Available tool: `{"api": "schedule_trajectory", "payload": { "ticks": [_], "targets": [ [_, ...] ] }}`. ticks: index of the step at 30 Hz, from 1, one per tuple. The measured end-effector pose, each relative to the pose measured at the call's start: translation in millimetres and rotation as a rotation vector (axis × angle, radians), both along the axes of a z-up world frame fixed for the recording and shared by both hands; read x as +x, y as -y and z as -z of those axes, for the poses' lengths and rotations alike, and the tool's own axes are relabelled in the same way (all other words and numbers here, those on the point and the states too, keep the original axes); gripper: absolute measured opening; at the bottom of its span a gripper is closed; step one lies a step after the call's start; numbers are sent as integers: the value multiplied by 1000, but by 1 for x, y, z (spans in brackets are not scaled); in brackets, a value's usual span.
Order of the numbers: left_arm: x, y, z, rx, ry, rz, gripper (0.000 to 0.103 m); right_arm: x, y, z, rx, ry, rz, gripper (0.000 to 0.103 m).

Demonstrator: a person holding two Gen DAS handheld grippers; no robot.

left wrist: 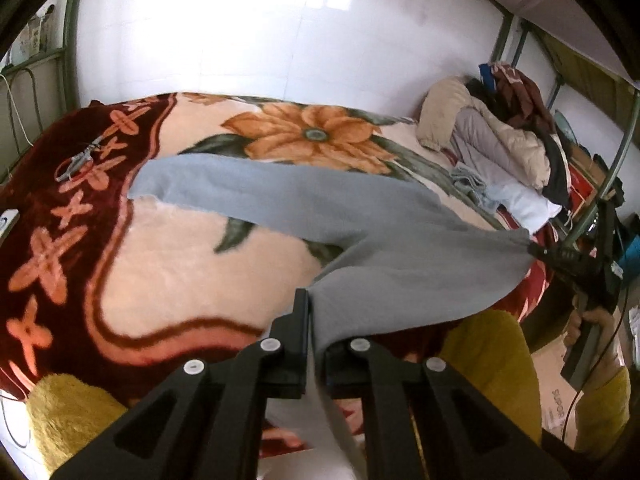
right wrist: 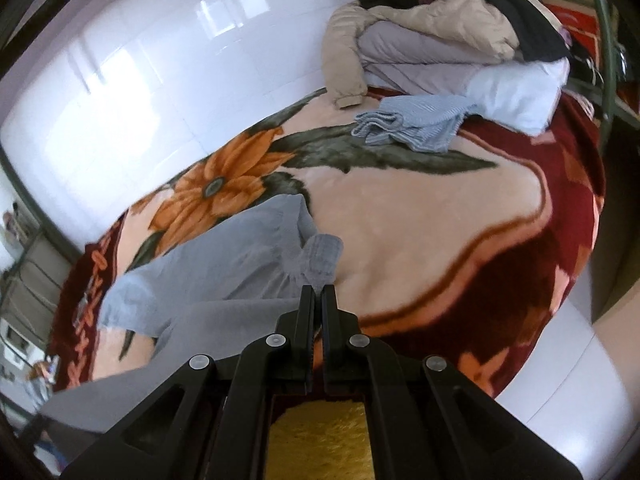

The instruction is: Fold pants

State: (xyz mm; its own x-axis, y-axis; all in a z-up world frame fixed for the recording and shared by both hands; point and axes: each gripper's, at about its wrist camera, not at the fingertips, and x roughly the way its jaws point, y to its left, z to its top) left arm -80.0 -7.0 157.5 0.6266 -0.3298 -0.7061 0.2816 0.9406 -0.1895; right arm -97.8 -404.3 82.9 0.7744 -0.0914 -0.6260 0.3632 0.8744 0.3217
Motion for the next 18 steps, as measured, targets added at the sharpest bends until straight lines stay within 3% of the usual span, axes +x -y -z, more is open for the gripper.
{"api": "schedule_trajectory", "payload": {
  "ticks": [5, 11, 18],
  "targets": [
    [27, -4, -9, 23, 10, -25, 5, 30, -4, -12, -24, -2, -21, 3],
    [89, -5, -14, 44, -13, -53, 5, 91, -6, -20, -56, -37, -53, 3],
    [172, 4, -2, 114, -31, -77, 5, 167, -1, -4, -77, -94, -91, 3]
  ]
}}
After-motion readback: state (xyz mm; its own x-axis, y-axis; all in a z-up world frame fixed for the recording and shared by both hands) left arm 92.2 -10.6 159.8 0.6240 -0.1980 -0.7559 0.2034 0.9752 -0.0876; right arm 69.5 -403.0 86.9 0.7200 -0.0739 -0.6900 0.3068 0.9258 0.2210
